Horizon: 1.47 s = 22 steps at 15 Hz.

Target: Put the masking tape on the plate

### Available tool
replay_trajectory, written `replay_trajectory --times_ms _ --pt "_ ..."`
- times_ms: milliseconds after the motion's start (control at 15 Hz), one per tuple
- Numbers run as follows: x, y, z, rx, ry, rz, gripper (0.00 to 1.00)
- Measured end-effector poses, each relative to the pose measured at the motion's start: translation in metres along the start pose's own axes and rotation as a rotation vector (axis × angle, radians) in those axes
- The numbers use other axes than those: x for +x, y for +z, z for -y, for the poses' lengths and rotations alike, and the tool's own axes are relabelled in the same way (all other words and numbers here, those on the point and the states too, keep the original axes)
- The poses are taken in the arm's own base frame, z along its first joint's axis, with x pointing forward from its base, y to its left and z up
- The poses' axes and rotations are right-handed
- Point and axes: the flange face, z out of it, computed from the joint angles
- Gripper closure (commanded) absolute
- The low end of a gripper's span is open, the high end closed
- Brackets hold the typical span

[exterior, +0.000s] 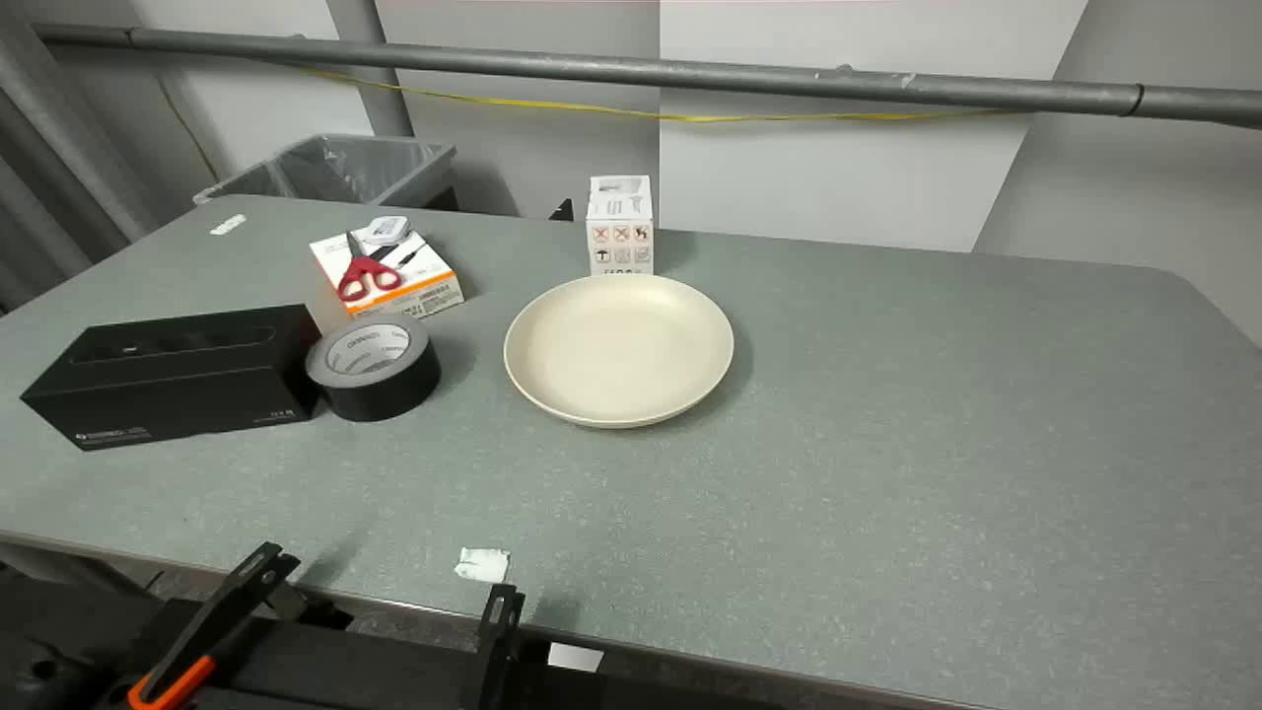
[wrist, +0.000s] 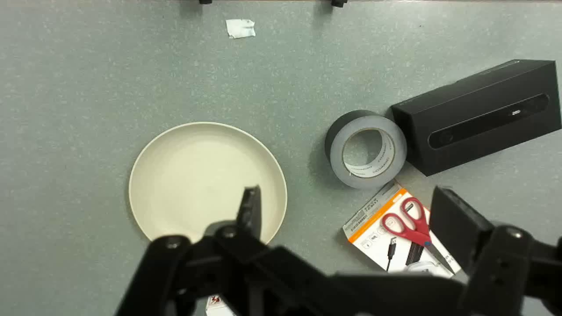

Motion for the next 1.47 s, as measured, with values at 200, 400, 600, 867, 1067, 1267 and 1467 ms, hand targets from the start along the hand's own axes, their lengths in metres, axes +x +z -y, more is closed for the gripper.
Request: replay_trajectory --times_ms 200,400,600,867,1067,1267,1467 --pt "0.000 0.000 0.000 0.000 0.000 0.000 0.00" --pt "0.000 0.000 0.000 0.000 0.000 0.000 0.00" --pt "0.000 0.000 0.000 0.000 0.000 0.000 0.00" --pt "0.001 0.001 0.000 -0.001 -0.001 0.001 0.00" --pt "0.011 0.025 0.006 -0.009 -0.011 -0.001 0.00" --pt "0.027 0.074 0.015 -0.020 -0.033 -0.009 0.00" --pt "0.042 0.115 0.021 -0.025 -0.039 0.011 0.00"
